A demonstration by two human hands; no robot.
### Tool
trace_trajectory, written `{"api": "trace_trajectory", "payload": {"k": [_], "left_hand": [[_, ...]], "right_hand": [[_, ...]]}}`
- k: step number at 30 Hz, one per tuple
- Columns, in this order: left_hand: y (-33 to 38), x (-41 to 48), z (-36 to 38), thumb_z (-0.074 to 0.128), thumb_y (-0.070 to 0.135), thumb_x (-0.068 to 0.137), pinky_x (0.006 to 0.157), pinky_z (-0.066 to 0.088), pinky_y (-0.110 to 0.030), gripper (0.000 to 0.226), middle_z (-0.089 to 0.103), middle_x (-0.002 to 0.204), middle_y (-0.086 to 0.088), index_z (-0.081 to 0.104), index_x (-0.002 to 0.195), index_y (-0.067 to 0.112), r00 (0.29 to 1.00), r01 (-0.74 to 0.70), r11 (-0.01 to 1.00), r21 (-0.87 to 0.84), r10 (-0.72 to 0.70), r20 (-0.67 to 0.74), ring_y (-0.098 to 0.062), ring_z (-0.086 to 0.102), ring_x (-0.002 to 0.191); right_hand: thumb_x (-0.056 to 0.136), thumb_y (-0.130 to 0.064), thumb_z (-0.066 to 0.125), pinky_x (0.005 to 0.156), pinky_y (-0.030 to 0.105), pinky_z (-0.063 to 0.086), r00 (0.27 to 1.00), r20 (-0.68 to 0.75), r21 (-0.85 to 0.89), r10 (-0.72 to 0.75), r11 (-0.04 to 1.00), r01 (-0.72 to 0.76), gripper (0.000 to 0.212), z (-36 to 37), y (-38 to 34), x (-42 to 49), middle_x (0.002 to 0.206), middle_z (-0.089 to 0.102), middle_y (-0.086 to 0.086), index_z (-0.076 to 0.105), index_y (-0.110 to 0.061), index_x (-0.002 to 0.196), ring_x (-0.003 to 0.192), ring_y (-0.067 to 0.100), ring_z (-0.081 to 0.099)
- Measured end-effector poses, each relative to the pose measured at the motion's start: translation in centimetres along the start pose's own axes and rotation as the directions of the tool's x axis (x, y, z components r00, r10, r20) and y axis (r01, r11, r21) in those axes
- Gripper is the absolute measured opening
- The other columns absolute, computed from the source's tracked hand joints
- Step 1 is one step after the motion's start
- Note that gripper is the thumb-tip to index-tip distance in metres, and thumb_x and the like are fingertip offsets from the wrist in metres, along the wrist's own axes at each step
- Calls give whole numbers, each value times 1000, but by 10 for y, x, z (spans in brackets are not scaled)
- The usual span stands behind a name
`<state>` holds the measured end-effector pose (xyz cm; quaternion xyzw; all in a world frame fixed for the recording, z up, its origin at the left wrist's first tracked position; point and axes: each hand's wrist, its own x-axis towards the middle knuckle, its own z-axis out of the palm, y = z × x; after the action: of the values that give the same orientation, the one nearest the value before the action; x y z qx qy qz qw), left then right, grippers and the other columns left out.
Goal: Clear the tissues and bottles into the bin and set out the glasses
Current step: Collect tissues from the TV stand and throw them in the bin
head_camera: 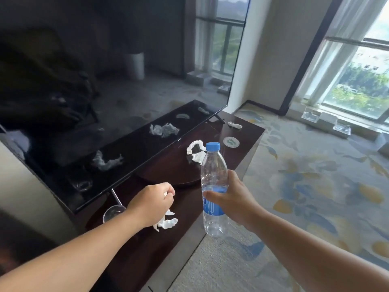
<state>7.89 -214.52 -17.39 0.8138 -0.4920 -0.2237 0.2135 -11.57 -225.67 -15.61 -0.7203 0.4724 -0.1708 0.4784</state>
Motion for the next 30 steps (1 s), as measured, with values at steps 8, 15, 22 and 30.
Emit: {"api": "trace_trajectory", "payload": {"k": [8, 15, 22, 30], "left_hand": [[4, 19, 32, 38, 25, 89, 62, 38, -28, 27, 53, 96, 16, 59, 103, 37, 936, 345, 938, 13, -343, -80, -9, 55, 80], [0, 7, 64, 38, 25, 88, 83, 46, -36, 33, 46, 120, 11, 49, 117, 38, 865, 502, 862, 71, -497, -71, -18, 57, 90], [-22, 11, 88, 38, 25, 86, 82, 48, -38, 41, 38, 132, 2, 42, 126, 35, 839, 542, 837, 68, -544, 0, -27, 57, 95], [-48, 24, 121, 33, 18, 86, 81, 41, -37, 54, 28, 140, -5, 35, 135, 40, 819, 561, 821, 110, -569, 72, -33, 57, 100]], "right_hand": [[58, -53, 75, 67, 35, 60, 960, 269, -31, -78, 996, 89, 49, -22, 17, 77, 94, 63, -12, 45, -39, 94, 75, 6, 68], [68, -46, 77, 70, 37, 60, 892, 440, -30, -99, 992, 125, 50, -8, 24, 107, 99, 63, -11, 44, -36, 104, 81, 8, 68], [73, -41, 78, 73, 39, 60, 865, 501, -69, -38, 994, 83, 52, 17, 37, 111, 100, 62, -8, 44, -31, 111, 85, 11, 67], [72, -42, 78, 69, 36, 61, 863, 505, -128, 12, 990, 61, 53, 32, 49, 120, 98, 63, -8, 45, -29, 111, 82, 11, 67]]}}
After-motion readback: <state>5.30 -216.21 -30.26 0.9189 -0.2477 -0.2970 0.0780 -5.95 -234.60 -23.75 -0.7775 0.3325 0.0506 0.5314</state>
